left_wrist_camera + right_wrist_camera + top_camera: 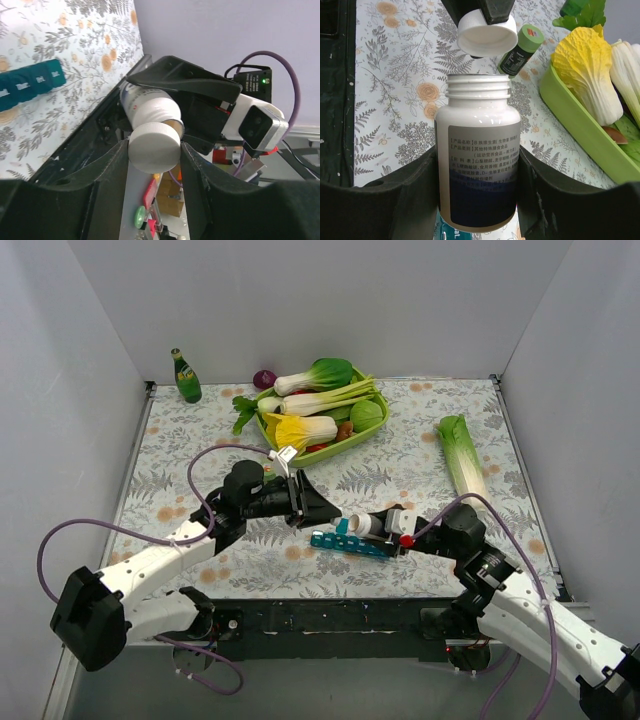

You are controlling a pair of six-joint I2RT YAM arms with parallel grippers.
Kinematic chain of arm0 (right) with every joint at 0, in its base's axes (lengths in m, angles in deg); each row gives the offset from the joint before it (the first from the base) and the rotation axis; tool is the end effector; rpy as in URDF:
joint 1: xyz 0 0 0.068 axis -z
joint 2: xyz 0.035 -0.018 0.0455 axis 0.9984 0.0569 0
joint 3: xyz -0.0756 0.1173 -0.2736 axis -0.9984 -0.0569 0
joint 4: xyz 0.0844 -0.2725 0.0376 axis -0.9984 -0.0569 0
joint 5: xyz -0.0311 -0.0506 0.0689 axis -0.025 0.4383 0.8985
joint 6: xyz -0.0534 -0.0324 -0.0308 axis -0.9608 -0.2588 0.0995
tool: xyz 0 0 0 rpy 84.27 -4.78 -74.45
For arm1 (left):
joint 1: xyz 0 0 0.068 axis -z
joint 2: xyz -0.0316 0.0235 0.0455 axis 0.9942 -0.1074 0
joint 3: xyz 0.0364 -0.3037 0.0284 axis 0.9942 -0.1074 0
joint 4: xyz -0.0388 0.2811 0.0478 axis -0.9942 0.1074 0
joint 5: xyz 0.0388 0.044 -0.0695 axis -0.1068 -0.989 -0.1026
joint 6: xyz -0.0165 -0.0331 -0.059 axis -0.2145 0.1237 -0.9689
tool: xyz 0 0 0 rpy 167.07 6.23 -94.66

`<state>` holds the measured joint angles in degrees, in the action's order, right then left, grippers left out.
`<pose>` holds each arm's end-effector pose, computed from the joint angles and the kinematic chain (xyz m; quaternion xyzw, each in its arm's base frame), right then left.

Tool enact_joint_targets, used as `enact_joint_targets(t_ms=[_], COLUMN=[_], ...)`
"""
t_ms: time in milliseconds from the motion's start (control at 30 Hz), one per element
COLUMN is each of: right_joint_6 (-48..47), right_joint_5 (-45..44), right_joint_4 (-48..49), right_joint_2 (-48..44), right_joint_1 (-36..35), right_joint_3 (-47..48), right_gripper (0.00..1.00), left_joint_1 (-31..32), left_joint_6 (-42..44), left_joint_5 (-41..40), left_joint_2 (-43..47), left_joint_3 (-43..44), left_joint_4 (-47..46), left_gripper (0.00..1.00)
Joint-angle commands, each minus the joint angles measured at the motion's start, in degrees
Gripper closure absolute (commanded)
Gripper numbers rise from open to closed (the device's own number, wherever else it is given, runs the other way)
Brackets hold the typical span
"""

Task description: Sort the pills into containers

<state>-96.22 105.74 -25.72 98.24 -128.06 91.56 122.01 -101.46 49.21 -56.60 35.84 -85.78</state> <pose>0.1088 0.1319 0.2643 -0.5421 0.5046 0.2654 0.6173 0.1895 -0.1913 0.2859 0.2633 -0.7502 0.6041 0.0549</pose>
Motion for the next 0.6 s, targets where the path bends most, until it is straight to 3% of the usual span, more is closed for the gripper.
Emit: enact_joint_targets(t_ms=[0, 200, 567], right_joint_6=[-1.3, -1.7, -2.0], right_joint_5=[-2.2, -3.3, -3.5], right_joint_4=[0.2, -0.9, -2.9], right_joint_2=[1.4, 2.9, 5.1], right_joint_1=[0.1, 0.1, 0.1], right_joint_3=[4.5, 6.0, 8.0], right_gripper=[0.92, 0.92, 0.93], left_joint_1=[2.6, 3.8, 4.5], left_joint_6=[-6.2, -7.3, -5.0], left_joint_5=[-0.7, -1.4, -3.5], left_joint_2=[-2.0, -4.0, -4.1], left_joint_3=[0.2, -0.2, 0.1], left_joint_4=[-10.5, -13.6, -7.6], left_gripper=[0.86, 0.86, 0.88])
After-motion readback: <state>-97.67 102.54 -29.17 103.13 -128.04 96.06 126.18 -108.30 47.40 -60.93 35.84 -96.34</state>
